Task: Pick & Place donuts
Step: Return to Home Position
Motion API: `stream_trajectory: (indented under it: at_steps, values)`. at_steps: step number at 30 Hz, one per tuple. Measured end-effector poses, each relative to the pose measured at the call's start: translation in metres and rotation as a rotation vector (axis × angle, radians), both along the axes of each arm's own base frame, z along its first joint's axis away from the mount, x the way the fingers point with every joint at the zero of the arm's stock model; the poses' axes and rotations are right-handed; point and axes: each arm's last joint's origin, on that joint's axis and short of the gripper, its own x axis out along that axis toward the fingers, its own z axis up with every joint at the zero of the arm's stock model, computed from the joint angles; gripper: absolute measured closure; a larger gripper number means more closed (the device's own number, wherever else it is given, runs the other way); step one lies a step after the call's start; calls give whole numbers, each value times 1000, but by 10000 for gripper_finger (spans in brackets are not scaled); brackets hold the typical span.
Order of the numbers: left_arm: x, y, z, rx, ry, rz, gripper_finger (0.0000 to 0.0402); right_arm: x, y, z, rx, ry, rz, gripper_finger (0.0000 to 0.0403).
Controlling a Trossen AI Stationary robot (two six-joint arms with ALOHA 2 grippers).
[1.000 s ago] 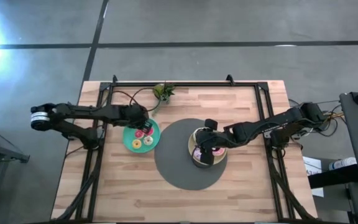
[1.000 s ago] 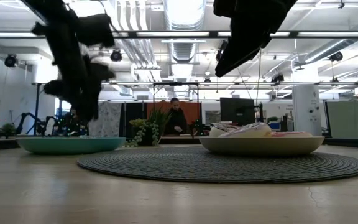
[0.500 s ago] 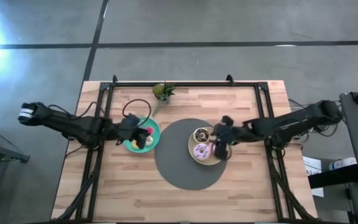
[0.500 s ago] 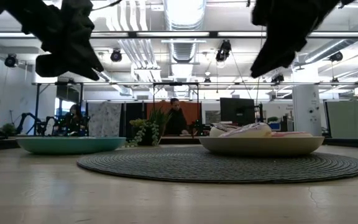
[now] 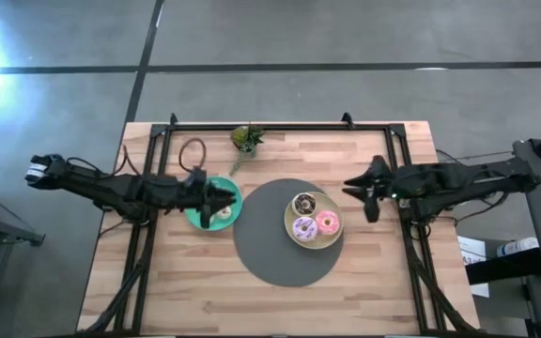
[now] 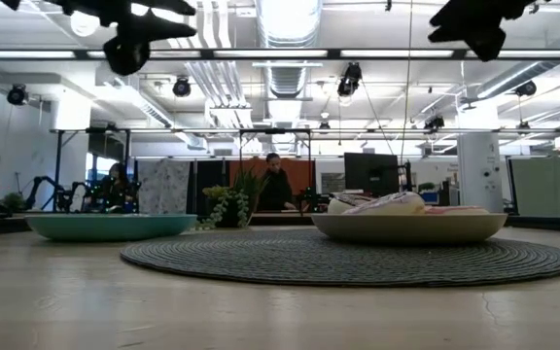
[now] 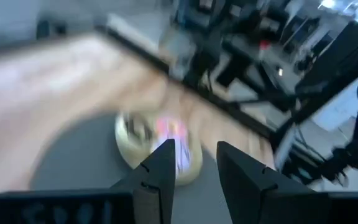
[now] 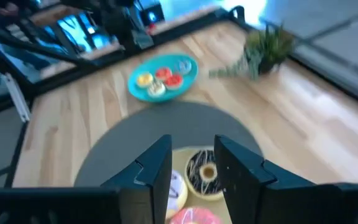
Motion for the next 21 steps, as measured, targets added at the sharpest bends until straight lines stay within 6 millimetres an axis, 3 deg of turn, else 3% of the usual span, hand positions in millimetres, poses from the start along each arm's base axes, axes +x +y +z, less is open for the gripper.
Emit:
stream_trajectory:
  at_steps: [4,9,14,21]
  values:
    - [2,11,-3,82,-48,4,310,-15,-3,0,-30,-66,10,289]
    - [-6,24,-35,17,-168,-127,310,-26,-3,-33,80,-118,42,284]
    - [-26,26,-53,-6,-301,-191,310,-27,-1,-46,135,-298,113,286]
    - [-55,26,-63,-10,-275,-179,310,-29,-6,-61,146,-321,-33,295]
